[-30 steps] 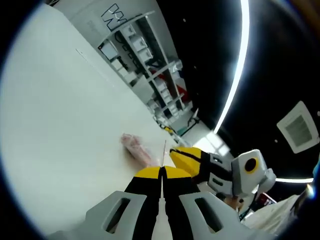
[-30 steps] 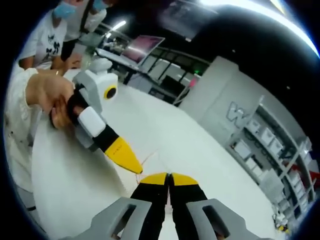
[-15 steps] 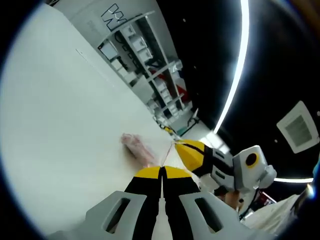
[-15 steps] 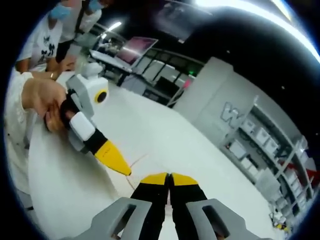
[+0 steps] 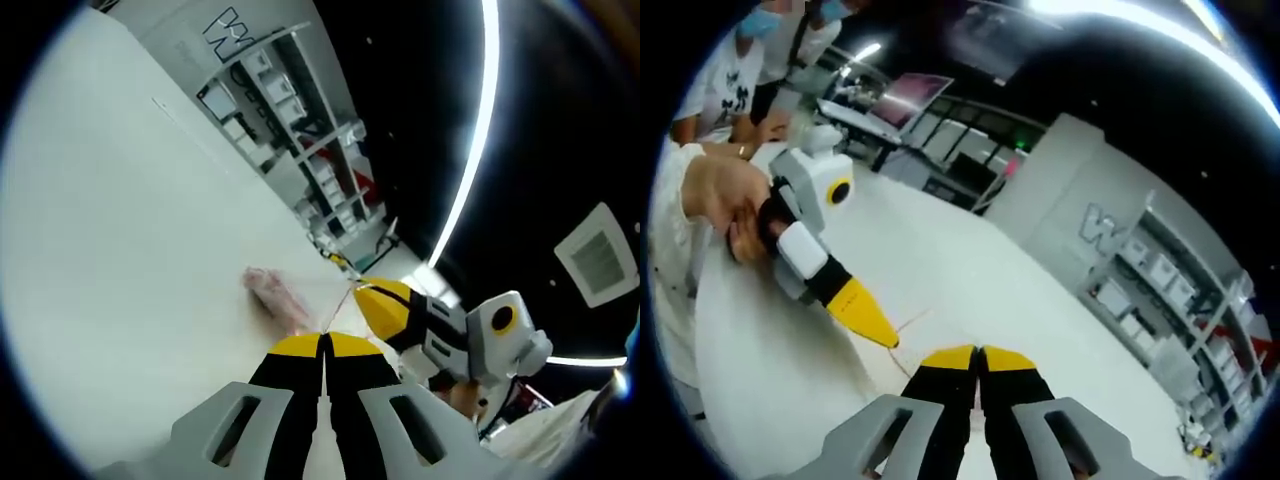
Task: Open the resealable bag by pulling the two sides of the seal apart until the entire bag opening is separated and visibly accessible.
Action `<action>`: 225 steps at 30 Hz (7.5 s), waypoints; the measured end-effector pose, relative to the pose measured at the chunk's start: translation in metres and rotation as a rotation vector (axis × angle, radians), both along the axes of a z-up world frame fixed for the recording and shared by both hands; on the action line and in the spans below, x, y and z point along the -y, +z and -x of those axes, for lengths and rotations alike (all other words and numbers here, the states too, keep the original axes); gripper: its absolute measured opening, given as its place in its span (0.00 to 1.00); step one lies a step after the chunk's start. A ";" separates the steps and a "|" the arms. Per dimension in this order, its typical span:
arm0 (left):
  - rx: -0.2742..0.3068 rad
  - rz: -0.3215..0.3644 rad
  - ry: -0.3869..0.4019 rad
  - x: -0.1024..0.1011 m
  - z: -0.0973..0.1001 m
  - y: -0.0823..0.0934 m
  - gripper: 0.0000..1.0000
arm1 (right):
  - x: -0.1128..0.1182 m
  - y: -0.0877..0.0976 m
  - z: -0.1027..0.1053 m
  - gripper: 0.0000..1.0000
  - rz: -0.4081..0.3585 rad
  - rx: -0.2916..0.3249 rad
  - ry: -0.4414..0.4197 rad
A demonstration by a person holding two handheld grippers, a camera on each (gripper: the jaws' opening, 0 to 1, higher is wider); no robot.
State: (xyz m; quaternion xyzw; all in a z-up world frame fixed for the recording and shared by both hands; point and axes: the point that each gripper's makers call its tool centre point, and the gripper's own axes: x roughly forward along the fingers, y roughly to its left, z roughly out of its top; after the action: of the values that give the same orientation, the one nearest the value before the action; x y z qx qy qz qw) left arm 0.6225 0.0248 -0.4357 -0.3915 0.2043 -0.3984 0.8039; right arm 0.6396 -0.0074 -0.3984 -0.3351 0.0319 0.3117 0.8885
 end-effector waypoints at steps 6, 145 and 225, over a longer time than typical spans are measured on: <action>0.002 0.018 0.008 -0.001 -0.002 0.002 0.02 | -0.003 -0.002 0.001 0.00 0.006 -0.007 0.008; 0.601 -0.770 0.250 -0.091 0.046 0.053 0.95 | -0.006 0.083 -0.049 0.00 -0.011 0.103 -0.003; 0.563 -0.781 0.236 -0.093 0.046 0.045 0.90 | 0.011 0.065 -0.151 0.00 -0.033 0.033 -0.116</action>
State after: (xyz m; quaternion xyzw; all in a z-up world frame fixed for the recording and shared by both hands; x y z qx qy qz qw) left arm 0.5766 0.1174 -0.3906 0.0414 0.0674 -0.2886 0.9542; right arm 0.7909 -0.0189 -0.3332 -0.3233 0.0312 0.2547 0.9108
